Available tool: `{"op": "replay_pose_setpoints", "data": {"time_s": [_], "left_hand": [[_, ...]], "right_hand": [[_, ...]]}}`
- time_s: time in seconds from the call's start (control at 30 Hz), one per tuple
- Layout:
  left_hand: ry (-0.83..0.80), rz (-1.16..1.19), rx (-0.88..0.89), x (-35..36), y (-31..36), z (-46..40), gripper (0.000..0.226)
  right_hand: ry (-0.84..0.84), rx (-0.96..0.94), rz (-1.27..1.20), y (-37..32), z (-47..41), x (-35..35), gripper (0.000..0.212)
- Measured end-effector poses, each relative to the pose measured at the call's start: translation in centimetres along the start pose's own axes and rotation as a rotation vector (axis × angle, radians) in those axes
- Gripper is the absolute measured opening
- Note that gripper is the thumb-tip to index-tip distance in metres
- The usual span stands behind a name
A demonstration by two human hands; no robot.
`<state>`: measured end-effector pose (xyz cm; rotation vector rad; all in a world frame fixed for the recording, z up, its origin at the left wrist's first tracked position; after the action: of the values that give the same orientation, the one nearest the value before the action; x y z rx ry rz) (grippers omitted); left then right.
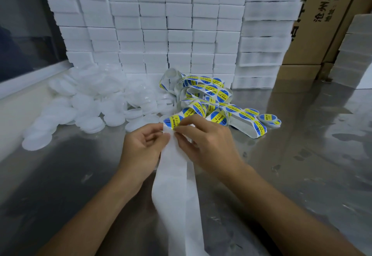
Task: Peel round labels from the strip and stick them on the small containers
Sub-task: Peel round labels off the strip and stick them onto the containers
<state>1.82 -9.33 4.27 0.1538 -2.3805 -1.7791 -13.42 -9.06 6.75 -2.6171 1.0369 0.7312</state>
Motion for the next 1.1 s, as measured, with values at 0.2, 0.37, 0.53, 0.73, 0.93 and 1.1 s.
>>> {"op": "replay_pose_setpoints", "data": {"time_s": [0.2,0.37,0.53,0.73,0.93,1.1], "left_hand": [[-0.053,-0.033,0.027,0.26,0.08,0.31,0.029],[-0.074,-0.091,0.051,0.23,0.06,0.37,0.03],[-0.106,-0.112,0.049,0.25,0.14,0.44,0.041],[-0.126,-0.121,0.022,0.11,0.02,0.55,0.034],[-0.124,-0.094,-0.041,0.11,-0.21,0.38,0.016],[-0.16,-0.063,-0.01,0.29,-0.14,0.47,0.015]], "right_hand": [[0.036,-0.01,0.036,-0.15,0.21,0.19,0.011],[0.053,-0.046,0.048,-0.1,0.24,0.45,0.009],[0.046,-0.025,0.099,-0.24,0.35,0.88,0.011],[0.043,-0.026,0.038,-0.21,0.39,0.6,0.009],[0.008,0.006,0.048,-0.26,0.32,0.49,0.008],[-0.022,0.246,-0.089,0.54,0.44,0.51,0.01]]}}
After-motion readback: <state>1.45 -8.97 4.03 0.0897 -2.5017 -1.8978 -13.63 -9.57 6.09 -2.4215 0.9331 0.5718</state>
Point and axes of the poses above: each hand's wrist, its own z-axis away from the middle knuckle, its own x-axis out of the palm, y = z × x, the point moved 3 cm from there along -z, towards the middle knuckle, and after that the axes turned 1 degree about -y, right-handed, at the moved point
